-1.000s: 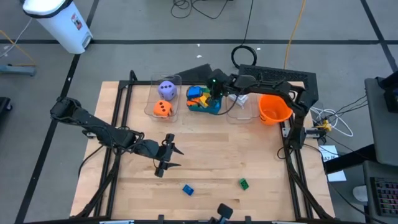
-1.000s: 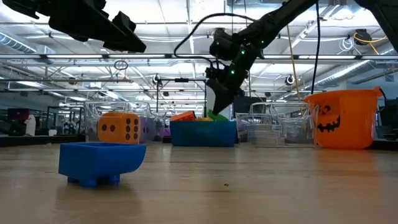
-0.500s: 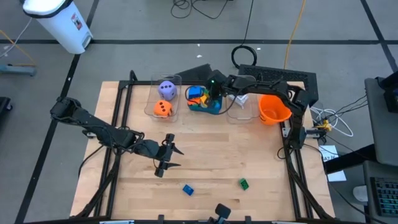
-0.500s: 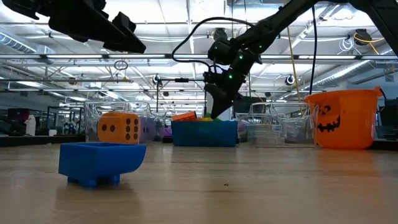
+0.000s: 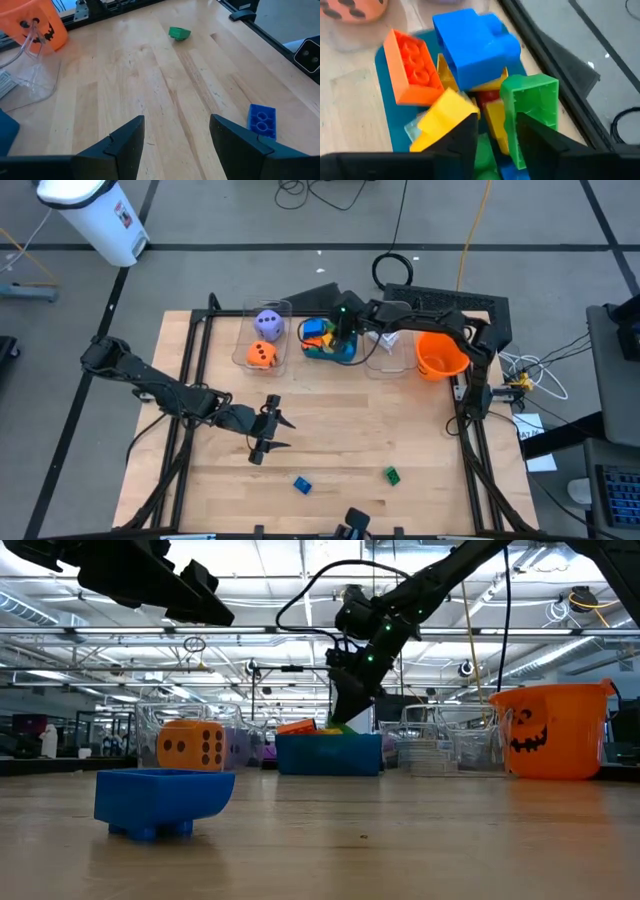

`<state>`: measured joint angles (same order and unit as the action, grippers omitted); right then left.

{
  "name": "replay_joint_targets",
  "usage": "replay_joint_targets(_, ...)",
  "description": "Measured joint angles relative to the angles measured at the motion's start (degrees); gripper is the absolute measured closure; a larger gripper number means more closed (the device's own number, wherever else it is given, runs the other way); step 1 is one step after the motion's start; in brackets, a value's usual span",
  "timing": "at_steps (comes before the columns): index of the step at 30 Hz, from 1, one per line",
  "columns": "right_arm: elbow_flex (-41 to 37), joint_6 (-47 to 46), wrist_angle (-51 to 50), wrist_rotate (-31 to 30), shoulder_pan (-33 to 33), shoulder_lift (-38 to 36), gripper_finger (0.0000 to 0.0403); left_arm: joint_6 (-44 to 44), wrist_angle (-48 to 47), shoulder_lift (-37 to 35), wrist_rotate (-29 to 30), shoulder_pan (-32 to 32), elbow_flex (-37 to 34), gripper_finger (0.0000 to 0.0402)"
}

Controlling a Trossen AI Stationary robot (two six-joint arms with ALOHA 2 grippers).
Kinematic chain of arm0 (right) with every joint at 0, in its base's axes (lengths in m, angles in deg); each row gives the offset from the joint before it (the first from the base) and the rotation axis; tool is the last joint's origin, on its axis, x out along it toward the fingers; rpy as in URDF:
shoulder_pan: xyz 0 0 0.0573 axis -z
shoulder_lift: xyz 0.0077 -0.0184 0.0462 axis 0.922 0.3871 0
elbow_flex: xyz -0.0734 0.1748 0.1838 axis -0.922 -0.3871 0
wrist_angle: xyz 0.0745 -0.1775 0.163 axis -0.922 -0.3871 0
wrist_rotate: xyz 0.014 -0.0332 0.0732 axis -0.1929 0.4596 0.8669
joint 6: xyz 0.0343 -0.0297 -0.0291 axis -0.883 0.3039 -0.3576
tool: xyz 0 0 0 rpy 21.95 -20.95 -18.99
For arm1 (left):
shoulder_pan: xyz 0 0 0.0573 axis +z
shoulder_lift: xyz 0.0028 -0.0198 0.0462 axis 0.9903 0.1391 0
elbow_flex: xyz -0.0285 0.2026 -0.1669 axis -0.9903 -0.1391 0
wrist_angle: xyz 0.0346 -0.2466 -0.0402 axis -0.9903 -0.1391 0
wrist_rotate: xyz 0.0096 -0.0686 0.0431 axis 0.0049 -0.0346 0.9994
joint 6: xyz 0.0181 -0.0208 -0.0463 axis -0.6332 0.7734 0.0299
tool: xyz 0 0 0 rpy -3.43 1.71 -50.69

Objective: Pick & Place Toys
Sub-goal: Put the green game piece into the blue bin

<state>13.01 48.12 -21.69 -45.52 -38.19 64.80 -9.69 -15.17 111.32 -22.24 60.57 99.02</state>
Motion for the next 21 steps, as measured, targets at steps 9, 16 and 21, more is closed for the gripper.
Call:
replay_joint_targets(9, 0.0, -0.62, -1.55, 0.02, -0.29, -1.98, 0.0221, 0.15, 0.02, 0.0, 0.0, 0.0, 0.0, 0.0172)
replay_joint_targets(16, 0.0, -1.56, -4.25, 0.07, -0.45, -1.98, 0.0217, 0.15, -0.03, 0.0, 0.0, 0.02, 0.0, 0.0172)
replay_joint_targets(21, -0.07, -1.51, -4.35, 0.1, -0.54, -4.59, 0.0223, 0.13, -0.12, 0.0, 0.0, 0.02, 0.0, 0.0172)
